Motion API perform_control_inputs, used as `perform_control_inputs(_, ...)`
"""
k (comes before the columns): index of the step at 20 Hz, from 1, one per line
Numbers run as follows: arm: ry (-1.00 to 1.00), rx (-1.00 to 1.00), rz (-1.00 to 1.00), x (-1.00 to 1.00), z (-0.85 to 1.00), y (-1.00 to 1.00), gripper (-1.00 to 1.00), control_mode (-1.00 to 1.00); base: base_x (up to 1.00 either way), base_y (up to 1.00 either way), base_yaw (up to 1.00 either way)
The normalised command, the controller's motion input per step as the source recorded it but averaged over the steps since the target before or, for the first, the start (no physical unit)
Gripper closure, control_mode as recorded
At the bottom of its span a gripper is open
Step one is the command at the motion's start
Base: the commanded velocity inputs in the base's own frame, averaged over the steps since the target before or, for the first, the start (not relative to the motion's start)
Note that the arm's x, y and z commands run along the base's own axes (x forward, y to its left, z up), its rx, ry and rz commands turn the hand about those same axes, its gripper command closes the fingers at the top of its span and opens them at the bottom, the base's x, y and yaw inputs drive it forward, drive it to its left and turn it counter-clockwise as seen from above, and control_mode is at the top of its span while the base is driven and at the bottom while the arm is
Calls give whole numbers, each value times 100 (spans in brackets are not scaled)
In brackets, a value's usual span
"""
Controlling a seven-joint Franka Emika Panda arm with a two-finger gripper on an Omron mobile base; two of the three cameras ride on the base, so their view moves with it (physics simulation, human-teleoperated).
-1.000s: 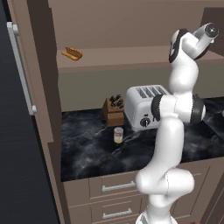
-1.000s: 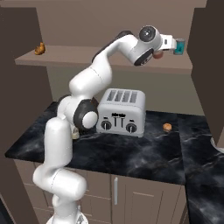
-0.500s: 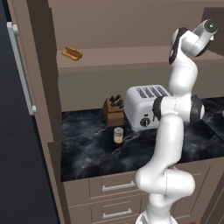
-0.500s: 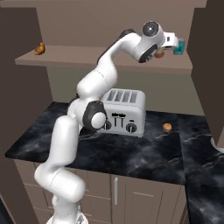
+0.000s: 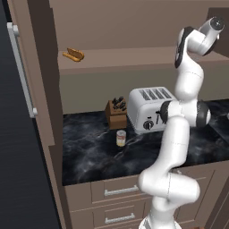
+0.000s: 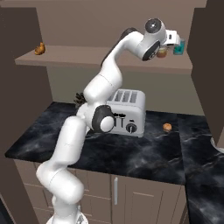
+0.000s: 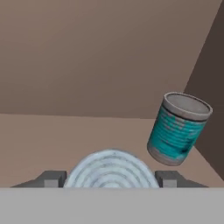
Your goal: Pick the cans from the counter and place them in their designated side in the cabinet.
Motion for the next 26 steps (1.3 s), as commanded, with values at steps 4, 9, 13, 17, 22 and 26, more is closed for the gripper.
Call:
perform_control_inputs(4, -16, 0, 1, 0, 7, -10, -100, -100, 0, 0, 0)
perform_control_inputs(9, -18, 0, 3, 0, 13, -2, -100, -100, 0, 0, 0)
perform_control_inputs(13, -20, 0, 6, -10, 14, 0, -100, -100, 0, 0, 0)
perform_control_inputs(17, -19, 0, 7, -33, 14, 0, -100, -100, 0, 0, 0)
perform_control_inputs(22, -18, 0, 7, -47, 8, 2, -100, -100, 0, 0, 0)
perform_control_inputs(26, -17, 0, 6, -63, 0, 19, -100, -100, 0, 0, 0)
